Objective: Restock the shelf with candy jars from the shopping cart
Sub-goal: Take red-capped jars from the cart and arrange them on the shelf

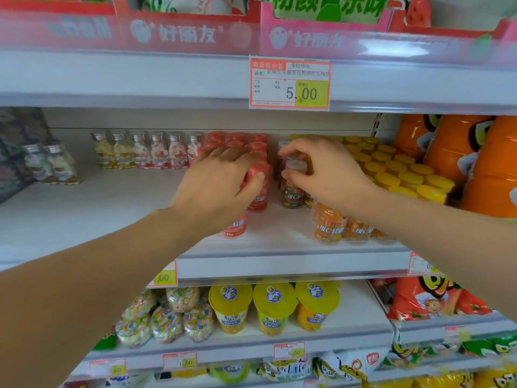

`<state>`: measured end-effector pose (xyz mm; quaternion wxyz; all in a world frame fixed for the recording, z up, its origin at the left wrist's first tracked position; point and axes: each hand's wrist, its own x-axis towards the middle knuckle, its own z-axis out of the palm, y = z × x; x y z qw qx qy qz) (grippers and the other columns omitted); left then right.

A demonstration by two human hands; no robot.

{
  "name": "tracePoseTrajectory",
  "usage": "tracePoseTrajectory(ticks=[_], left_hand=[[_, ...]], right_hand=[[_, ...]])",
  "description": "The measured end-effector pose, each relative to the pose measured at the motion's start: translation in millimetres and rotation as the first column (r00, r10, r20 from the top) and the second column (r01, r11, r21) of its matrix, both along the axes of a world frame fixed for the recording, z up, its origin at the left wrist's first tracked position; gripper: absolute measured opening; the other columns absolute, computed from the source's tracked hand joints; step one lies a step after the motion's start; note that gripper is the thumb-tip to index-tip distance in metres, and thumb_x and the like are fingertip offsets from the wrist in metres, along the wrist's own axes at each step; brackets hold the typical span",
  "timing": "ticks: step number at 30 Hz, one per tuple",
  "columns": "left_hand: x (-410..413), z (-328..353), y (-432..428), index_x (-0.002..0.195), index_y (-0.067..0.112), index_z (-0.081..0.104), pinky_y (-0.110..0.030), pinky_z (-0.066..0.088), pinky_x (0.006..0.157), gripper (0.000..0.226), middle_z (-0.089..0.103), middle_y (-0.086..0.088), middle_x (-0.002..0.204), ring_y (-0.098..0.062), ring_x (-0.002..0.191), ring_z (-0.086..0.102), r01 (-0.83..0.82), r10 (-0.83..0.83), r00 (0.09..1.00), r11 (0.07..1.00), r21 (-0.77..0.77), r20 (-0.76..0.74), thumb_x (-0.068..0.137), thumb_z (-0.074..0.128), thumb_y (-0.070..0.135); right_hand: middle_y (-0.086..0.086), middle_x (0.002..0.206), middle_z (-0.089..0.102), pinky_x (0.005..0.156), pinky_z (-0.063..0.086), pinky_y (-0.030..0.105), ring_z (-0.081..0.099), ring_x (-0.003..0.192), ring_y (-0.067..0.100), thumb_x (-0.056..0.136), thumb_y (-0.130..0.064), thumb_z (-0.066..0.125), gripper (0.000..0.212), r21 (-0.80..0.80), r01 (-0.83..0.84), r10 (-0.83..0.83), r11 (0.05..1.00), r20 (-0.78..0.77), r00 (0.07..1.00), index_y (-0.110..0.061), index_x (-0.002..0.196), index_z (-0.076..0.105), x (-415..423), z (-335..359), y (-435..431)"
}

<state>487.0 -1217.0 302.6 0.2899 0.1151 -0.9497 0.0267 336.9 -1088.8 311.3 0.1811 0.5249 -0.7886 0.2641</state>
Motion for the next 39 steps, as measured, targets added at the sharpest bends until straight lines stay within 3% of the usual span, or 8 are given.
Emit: tracePoseTrajectory(ticks=[4,10,15,22,26,29,34,39], left_hand=[[42.4,4.0,10.0,0.110,0.014,0.064,-0.038,0.039,0.080,0.044,0.063,-0.006,0.101,-0.030,0.095,0.056,0.016,-0.013,0.988,1.000,0.015,-0.155,0.088,0.034,0.037],[149.8,-30.7,25.8,0.108,0.016,0.063,-0.035,0.042,0.073,0.032,0.060,0.002,0.099,-0.022,0.090,0.056,-0.134,0.173,0.956,0.976,0.171,-0.236,0.088,0.041,0.028],[270.1,-101.1,34.5,0.105,0.019,0.063,-0.025,0.038,0.066,0.033,0.057,0.005,0.096,-0.015,0.087,0.055,-0.379,0.437,0.897,0.834,0.401,-0.061,0.087,0.038,0.032],[453.0,-231.5,43.8,0.105,0.020,0.068,-0.044,0.047,0.087,0.038,0.062,-0.006,0.111,-0.034,0.102,0.058,-0.697,0.612,0.693,0.435,0.570,0.381,0.074,0.048,0.032],[531.1,-291.6,46.0,0.117,0.018,0.062,-0.039,0.043,0.092,0.046,0.060,-0.007,0.122,-0.033,0.110,0.055,-0.788,0.668,0.557,0.238,0.568,0.493,0.081,0.042,0.039],[566.1,-330.1,40.0,0.144,0.018,0.037,-0.033,0.029,0.109,0.052,0.038,-0.004,0.149,-0.024,0.135,0.036,-0.830,0.668,0.474,0.123,0.543,0.574,0.096,0.047,0.034],[584.8,-383.8,12.9,0.153,0.013,0.010,-0.029,0.016,0.116,0.066,0.018,-0.005,0.159,-0.021,0.145,0.019,-0.747,0.676,0.472,-0.034,0.664,0.566,0.099,0.043,0.033],[585.3,-419.3,-5.7,0.153,0.016,0.012,-0.015,0.018,0.104,0.064,0.024,0.001,0.156,-0.014,0.140,0.025,-0.639,0.736,0.474,-0.089,0.764,0.483,0.099,0.044,0.031]], right_hand=[[-0.005,0.083,0.064,0.067,0.042,0.026,0.053,0.072,0.006,0.083,-0.021,0.061,0.011,-0.179,-0.178,0.184,0.968,0.017,0.983,-0.020,0.088,0.071,39.6,-10.2,14.8],[-0.013,0.082,0.062,0.063,0.044,0.019,0.057,0.070,0.005,0.088,-0.018,0.057,0.012,-0.161,-0.435,0.459,0.886,0.179,0.870,-0.020,0.088,0.069,134.2,-44.4,7.7],[-0.013,0.084,0.064,0.062,0.039,0.009,0.055,0.070,-0.001,0.088,-0.023,0.056,0.016,-0.060,-0.643,0.614,0.763,0.376,0.694,-0.020,0.095,0.069,236.8,-96.0,-23.1],[-0.008,0.099,0.056,0.071,0.042,0.018,0.053,0.079,0.006,0.090,-0.017,0.059,0.029,0.196,-0.830,0.607,0.522,0.599,0.523,-0.021,0.118,0.059,393.7,-217.6,-81.2],[-0.004,0.111,0.054,0.078,0.045,0.024,0.056,0.082,0.010,0.090,-0.020,0.061,0.031,0.379,-0.845,0.539,0.377,0.652,0.533,-0.021,0.120,0.057,462.8,-282.4,-110.7],[-0.005,0.117,0.051,0.082,0.046,0.027,0.054,0.086,0.011,0.092,-0.024,0.058,0.033,0.521,-0.805,0.471,0.284,0.655,0.591,-0.020,0.124,0.055,500.9,-324.3,-130.9],[-0.008,0.114,0.049,0.076,0.046,0.028,0.055,0.088,0.009,0.095,-0.027,0.054,0.035,0.643,-0.735,0.383,0.216,0.637,0.670,-0.024,0.130,0.050,539.3,-380.7,-164.7],[0.000,0.119,0.052,0.085,0.045,0.032,0.054,0.101,0.019,0.095,-0.025,0.055,0.038,0.684,-0.706,0.344,0.185,0.627,0.699,-0.019,0.131,0.047,554.1,-432.3,-202.5]])
